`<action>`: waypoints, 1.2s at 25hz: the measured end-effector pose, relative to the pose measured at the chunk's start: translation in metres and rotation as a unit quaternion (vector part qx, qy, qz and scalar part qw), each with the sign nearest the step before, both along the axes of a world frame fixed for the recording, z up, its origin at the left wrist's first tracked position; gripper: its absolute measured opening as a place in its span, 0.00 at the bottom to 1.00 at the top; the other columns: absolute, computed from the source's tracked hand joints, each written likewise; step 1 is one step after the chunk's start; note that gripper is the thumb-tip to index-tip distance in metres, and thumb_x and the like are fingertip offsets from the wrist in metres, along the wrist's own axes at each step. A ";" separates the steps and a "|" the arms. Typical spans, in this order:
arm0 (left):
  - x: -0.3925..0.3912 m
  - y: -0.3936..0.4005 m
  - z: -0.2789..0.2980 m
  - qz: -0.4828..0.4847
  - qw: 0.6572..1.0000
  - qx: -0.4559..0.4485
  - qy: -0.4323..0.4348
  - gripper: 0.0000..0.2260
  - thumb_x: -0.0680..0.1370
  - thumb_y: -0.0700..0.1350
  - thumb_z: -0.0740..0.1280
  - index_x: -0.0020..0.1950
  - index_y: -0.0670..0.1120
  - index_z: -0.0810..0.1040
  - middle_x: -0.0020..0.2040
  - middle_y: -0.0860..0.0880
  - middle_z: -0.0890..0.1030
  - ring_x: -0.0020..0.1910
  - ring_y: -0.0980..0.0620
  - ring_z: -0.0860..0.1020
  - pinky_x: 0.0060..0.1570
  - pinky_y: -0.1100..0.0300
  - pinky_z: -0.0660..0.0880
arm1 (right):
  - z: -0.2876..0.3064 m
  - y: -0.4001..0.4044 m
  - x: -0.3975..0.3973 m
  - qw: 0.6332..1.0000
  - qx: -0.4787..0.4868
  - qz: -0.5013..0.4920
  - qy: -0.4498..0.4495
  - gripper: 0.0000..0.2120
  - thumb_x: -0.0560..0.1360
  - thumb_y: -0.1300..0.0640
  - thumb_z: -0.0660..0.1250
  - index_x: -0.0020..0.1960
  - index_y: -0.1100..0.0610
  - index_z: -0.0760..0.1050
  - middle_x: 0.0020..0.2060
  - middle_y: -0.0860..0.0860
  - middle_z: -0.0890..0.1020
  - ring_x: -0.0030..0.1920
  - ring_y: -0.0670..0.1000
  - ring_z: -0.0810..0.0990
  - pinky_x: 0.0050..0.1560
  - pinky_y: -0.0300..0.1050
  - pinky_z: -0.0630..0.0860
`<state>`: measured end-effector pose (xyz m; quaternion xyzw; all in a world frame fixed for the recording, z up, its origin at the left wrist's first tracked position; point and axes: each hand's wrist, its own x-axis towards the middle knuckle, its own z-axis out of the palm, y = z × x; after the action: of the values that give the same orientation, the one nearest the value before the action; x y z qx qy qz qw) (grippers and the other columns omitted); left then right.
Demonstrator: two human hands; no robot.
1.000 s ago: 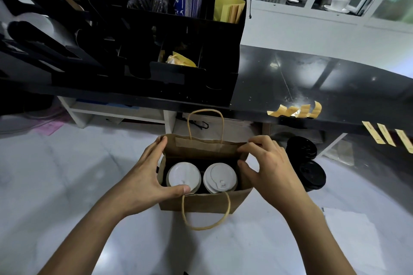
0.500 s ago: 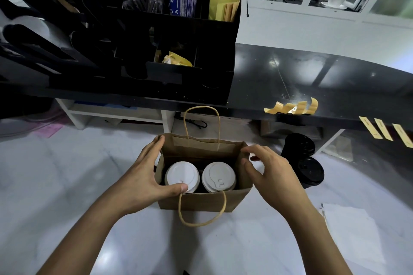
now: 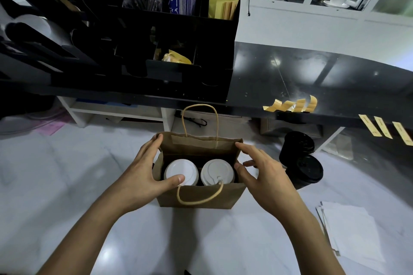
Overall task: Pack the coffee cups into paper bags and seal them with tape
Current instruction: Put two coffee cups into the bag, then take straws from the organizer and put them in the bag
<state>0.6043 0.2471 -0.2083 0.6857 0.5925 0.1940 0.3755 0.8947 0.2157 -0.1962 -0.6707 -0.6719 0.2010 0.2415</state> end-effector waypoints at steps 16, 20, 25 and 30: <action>0.000 -0.006 0.007 0.046 0.998 0.048 -0.015 0.29 0.77 0.61 0.64 0.77 0.64 0.60 0.78 0.62 0.55 0.68 0.54 0.70 0.61 0.56 0.73 | 0.011 0.011 0.002 0.999 0.033 0.007 0.009 0.19 0.81 0.46 0.63 0.72 0.40 0.68 0.61 0.41 0.78 0.55 0.41 0.79 0.56 0.45 0.80; -0.004 -0.001 0.019 0.050 0.994 0.098 -0.015 0.24 0.79 0.58 0.64 0.74 0.64 0.63 0.72 0.64 0.61 0.60 0.64 0.72 0.50 0.68 0.71 | 0.025 0.020 -0.004 0.998 0.068 0.005 0.010 0.18 0.81 0.47 0.64 0.71 0.43 0.71 0.56 0.41 0.78 0.55 0.41 0.79 0.57 0.45 0.79; -0.006 0.002 0.041 0.045 0.991 0.128 -0.020 0.22 0.79 0.59 0.64 0.72 0.68 0.63 0.66 0.69 0.62 0.61 0.66 0.70 0.49 0.69 0.72 | 0.048 0.032 -0.012 0.995 0.101 0.015 0.015 0.19 0.80 0.46 0.63 0.70 0.42 0.72 0.52 0.38 0.77 0.54 0.37 0.77 0.56 0.40 0.78; -0.006 0.011 0.079 0.026 0.991 0.132 -0.026 0.18 0.78 0.63 0.61 0.67 0.74 0.61 0.59 0.77 0.62 0.58 0.62 0.74 0.52 0.64 0.74 | 0.078 0.051 -0.019 0.990 0.133 0.042 0.023 0.17 0.81 0.49 0.64 0.70 0.41 0.73 0.50 0.35 0.76 0.55 0.34 0.75 0.53 0.37 0.77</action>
<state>0.5986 0.2584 -0.1289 0.7084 0.5692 0.2980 0.2921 0.8752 0.2669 -0.1179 -0.5986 -0.7148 0.1350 0.3353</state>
